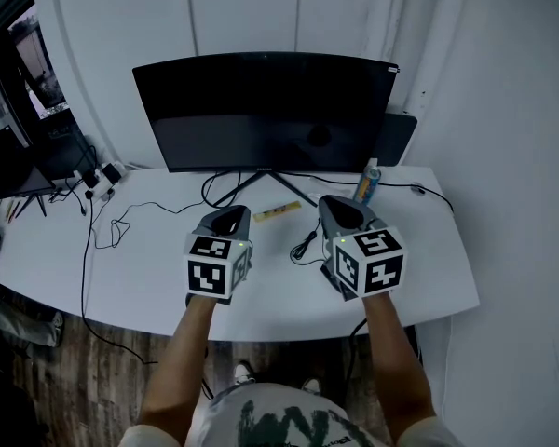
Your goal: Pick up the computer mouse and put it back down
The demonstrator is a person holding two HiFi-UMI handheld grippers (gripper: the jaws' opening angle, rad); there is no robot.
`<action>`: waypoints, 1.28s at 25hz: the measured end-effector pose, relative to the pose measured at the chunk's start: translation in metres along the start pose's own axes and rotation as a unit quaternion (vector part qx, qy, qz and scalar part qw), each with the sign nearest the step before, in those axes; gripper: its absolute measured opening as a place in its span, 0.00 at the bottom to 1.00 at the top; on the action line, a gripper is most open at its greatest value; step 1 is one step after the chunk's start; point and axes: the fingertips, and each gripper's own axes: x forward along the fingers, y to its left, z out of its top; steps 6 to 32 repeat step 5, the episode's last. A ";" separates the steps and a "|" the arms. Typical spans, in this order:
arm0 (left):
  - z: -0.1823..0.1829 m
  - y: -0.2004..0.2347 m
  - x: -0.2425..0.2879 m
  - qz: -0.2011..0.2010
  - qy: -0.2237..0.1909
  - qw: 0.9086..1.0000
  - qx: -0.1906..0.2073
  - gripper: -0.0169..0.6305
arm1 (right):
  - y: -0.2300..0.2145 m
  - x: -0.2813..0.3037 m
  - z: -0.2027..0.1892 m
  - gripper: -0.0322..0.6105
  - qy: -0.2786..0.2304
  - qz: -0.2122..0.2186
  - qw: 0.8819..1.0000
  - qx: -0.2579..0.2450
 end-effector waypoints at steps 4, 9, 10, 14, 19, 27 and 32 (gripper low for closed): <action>0.000 0.001 -0.001 0.000 0.000 1.000 0.000 0.03 | 0.000 0.000 0.001 0.05 0.000 0.000 1.000 -0.001; 0.000 0.000 -0.001 0.000 0.000 1.000 -0.001 0.03 | 0.000 -0.001 0.001 0.05 0.000 0.000 1.000 -0.001; 0.000 0.000 -0.001 0.000 0.000 1.000 -0.001 0.03 | 0.000 -0.001 0.001 0.05 0.000 0.000 1.000 -0.001; 0.000 0.000 -0.001 0.000 0.000 1.000 -0.001 0.03 | 0.000 -0.001 0.001 0.05 0.000 0.000 1.000 -0.001; 0.000 0.000 -0.001 0.000 0.000 1.000 -0.001 0.03 | 0.000 -0.001 0.001 0.05 0.000 0.000 1.000 -0.001; 0.000 0.000 -0.001 0.000 0.000 1.000 -0.001 0.03 | 0.000 -0.001 0.001 0.05 0.000 0.000 1.000 -0.001; 0.000 0.000 -0.001 0.000 0.000 1.000 -0.001 0.03 | 0.000 -0.001 0.001 0.05 0.000 0.000 1.000 -0.001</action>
